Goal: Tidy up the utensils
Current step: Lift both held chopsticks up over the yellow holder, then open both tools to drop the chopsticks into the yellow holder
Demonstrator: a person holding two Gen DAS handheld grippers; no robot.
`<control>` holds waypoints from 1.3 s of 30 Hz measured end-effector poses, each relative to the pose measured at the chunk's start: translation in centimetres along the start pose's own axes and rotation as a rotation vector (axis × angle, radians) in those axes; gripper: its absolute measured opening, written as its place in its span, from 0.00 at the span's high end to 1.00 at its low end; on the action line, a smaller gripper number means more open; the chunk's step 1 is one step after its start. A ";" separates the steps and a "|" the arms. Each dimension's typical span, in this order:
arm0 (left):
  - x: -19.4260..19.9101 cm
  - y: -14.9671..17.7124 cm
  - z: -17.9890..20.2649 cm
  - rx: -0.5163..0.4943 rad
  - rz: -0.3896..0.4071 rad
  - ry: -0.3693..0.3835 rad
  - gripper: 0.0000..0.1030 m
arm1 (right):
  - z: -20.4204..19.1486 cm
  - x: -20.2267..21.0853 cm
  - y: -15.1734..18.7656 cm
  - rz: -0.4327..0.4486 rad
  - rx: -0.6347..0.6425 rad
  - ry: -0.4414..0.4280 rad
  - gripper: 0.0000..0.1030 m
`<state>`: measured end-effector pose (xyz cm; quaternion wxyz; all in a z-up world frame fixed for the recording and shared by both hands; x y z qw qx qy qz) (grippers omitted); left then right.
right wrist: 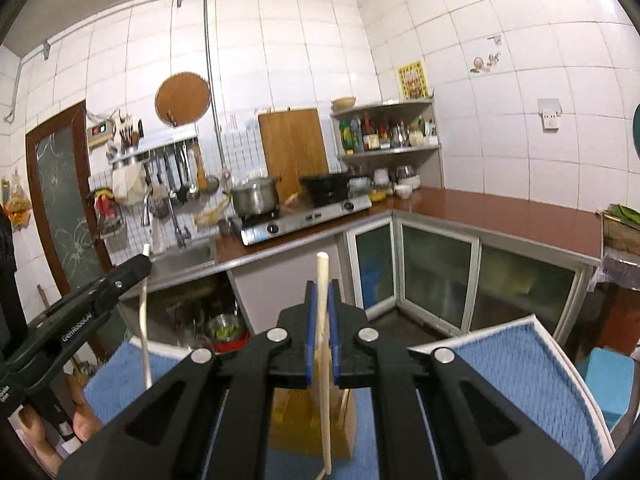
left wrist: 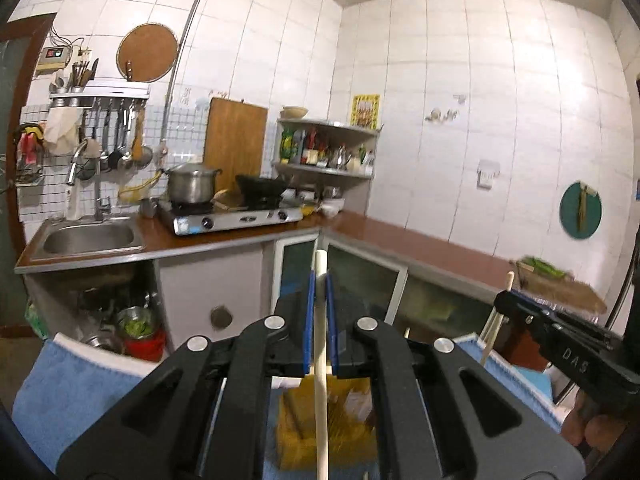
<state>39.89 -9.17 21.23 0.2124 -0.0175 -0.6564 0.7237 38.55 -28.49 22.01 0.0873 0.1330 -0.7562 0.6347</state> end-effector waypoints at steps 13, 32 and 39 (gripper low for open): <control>-8.1 -1.0 0.9 -0.011 0.131 -0.013 0.96 | 0.1 -5.8 0.2 0.071 0.033 0.010 0.94; -12.1 10.0 -3.4 -0.008 -0.114 -0.074 0.96 | 1.9 -10.8 9.1 -0.080 0.052 0.013 0.94; -9.5 11.3 -5.2 0.036 -0.206 -0.092 0.70 | 1.7 -9.0 8.9 -0.102 0.031 -0.007 0.80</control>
Point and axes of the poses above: each gripper's, at about its wrist camera, not at the fingertips, and x roughly against the way its jaws point, z to its right, y to its underside, the point moved 6 cm from there along -x, roughly the way its jaws point, and after that the axes turned 3 degrees about -z, right-handed, at the moved point
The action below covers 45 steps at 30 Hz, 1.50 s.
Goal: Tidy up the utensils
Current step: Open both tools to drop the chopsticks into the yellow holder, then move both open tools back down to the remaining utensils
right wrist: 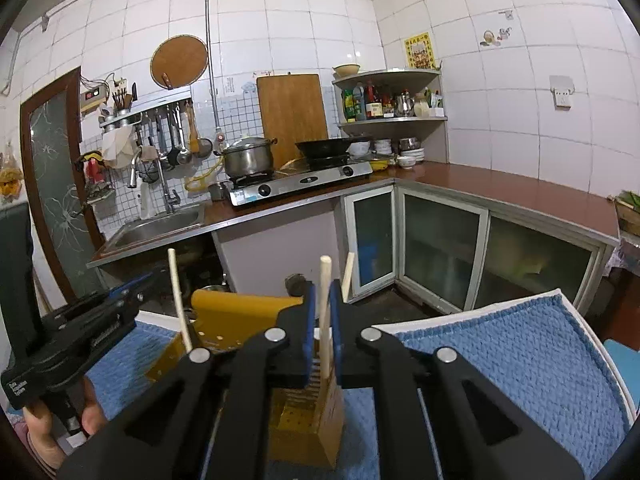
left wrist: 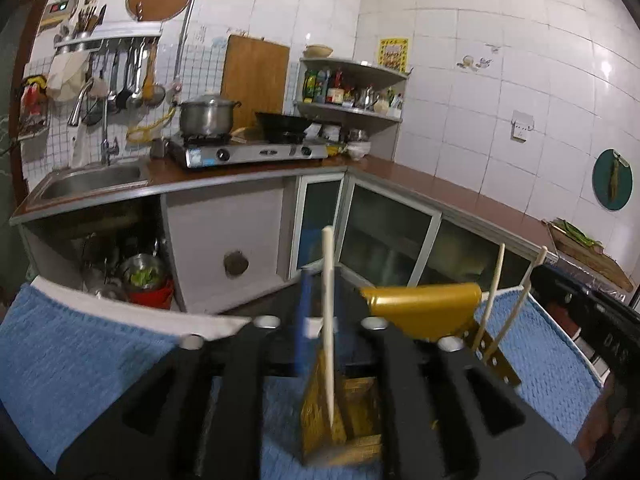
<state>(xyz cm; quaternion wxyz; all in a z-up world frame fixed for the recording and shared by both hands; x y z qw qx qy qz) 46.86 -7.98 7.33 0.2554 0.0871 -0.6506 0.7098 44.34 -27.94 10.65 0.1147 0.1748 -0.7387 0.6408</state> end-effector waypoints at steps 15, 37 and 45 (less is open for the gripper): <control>10.5 4.4 -3.9 0.042 -0.050 -0.088 0.05 | 0.0 6.5 5.5 -0.072 0.030 0.127 0.25; 6.3 18.8 -3.8 0.050 -0.415 -0.101 0.06 | -1.6 3.1 20.3 -0.388 -0.012 0.154 0.14; 5.4 19.4 -3.0 0.043 -0.445 -0.095 0.27 | -1.7 -1.1 19.9 -0.447 -0.037 0.142 0.31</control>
Point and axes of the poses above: each gripper's, at about its wrist camera, not at the fingertips, and x roughly against the way its jaws point, z to its right, y to its underside, the point moved 6 cm from there along -x, roughly the way its jaws point, and after that the axes turned 3 degrees about -z, right-handed, at the moved point
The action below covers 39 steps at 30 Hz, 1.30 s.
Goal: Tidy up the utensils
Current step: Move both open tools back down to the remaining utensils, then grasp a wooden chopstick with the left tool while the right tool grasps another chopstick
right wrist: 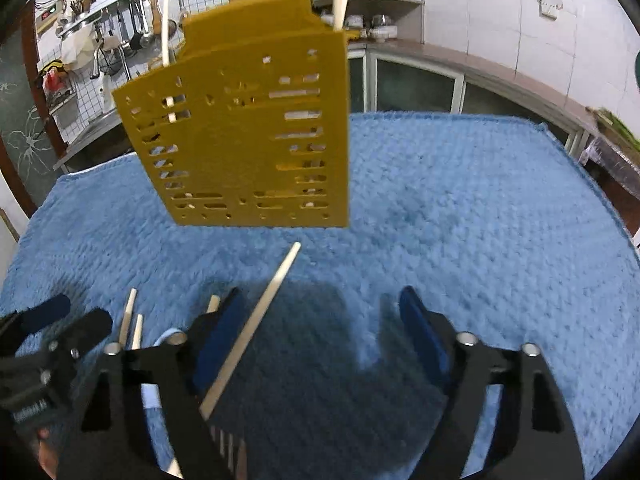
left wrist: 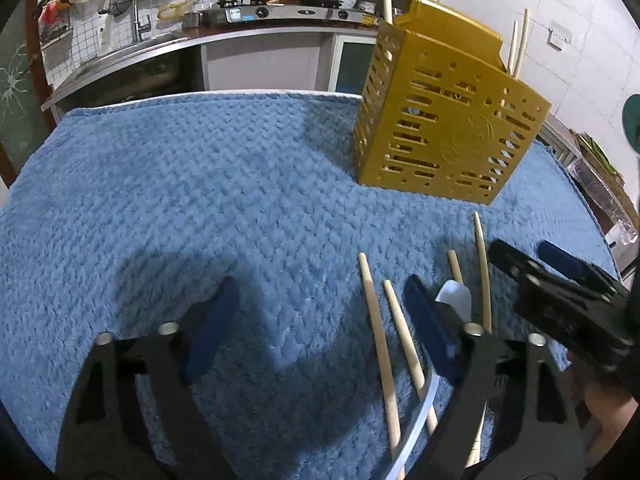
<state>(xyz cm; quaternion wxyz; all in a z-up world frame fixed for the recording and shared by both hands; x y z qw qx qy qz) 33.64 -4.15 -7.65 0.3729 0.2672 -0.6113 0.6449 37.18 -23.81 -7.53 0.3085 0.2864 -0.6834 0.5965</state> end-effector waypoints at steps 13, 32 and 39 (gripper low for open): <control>-1.6 0.7 2.1 -0.052 -0.092 0.019 0.71 | -1.8 -0.7 -0.1 -0.065 0.083 -0.049 0.91; -3.1 -1.0 2.0 -0.024 -0.094 0.002 0.94 | -2.7 -2.4 -1.2 -0.062 0.061 -0.078 0.89; -3.3 -1.4 1.7 -0.009 -0.099 0.034 0.94 | -1.7 -2.3 -1.1 -0.065 0.017 -0.118 0.90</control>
Point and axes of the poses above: each gripper's, at about its wrist camera, not at the fingertips, and x roughly against the way its jaws point, z to its right, y to its underside, the point moved 6 cm from there along -x, roughly the way its jaws point, and after that the axes turned 3 degrees about -z, right-handed, at the moved point
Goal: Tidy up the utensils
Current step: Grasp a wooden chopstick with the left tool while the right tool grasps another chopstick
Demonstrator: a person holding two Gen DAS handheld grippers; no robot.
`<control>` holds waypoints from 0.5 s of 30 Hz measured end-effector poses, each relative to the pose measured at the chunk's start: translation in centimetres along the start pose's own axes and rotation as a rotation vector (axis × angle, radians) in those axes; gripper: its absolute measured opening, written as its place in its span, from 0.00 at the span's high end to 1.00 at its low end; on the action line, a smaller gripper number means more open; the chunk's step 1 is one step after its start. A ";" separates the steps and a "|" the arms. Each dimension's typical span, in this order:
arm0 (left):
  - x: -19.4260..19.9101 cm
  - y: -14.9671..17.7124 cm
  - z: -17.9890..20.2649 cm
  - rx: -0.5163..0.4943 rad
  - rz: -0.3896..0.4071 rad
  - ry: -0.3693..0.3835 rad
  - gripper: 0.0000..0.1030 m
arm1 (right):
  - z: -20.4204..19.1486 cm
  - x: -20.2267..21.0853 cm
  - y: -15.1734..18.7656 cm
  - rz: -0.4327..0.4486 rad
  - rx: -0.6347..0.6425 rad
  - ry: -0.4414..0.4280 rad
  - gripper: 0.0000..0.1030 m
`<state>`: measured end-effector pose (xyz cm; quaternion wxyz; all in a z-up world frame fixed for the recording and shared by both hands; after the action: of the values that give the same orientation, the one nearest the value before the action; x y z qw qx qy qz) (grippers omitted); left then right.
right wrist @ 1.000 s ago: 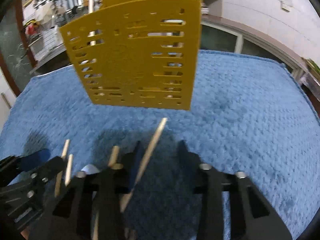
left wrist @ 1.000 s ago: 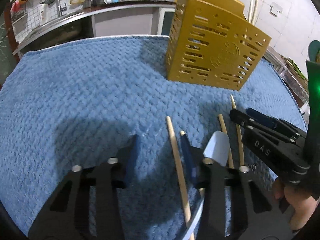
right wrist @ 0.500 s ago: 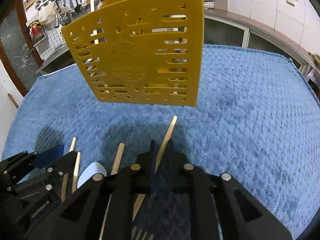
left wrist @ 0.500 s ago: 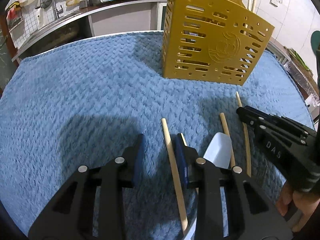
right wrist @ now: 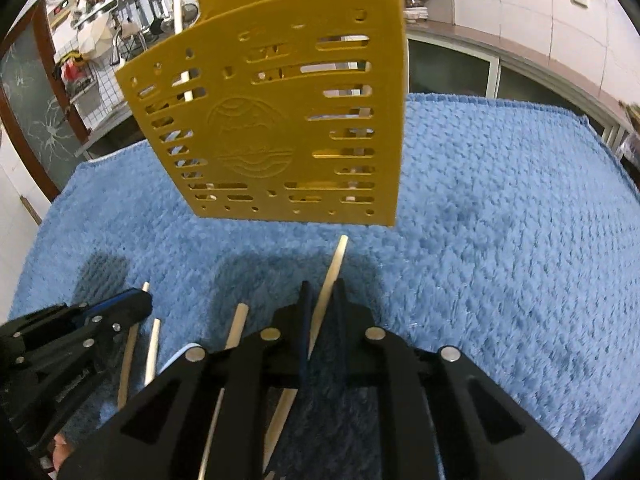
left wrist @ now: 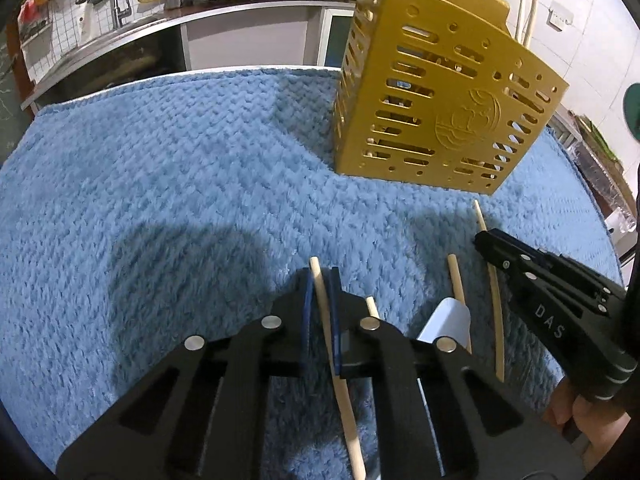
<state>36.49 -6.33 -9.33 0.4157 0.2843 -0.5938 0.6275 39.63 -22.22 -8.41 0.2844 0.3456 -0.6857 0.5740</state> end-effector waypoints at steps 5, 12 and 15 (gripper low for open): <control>0.2 -0.1 -0.5 0.030 -0.008 0.043 0.94 | 0.7 0.5 0.1 0.004 -0.021 -0.027 0.90; 1.3 -0.2 -0.8 0.028 0.019 0.063 0.95 | 0.7 1.7 -0.2 0.038 -0.026 -0.051 0.91; 2.1 -0.3 -0.8 0.025 0.036 0.067 0.95 | 0.9 2.3 -0.3 0.056 -0.031 -0.061 0.91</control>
<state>35.86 -5.22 -7.47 0.4203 0.2574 -0.5769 0.6514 38.52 -23.47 -6.56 0.2526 0.3390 -0.7122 0.5604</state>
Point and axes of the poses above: each gripper's, at about its wrist camera, not at the fingertips, and x roughly against the way its jaws point, z to its right, y to its underside, the point moved 6 cm from there along -x, roughly the way its jaws point, and after that the axes turned 3 degrees about -z, right-handed, at the moved point
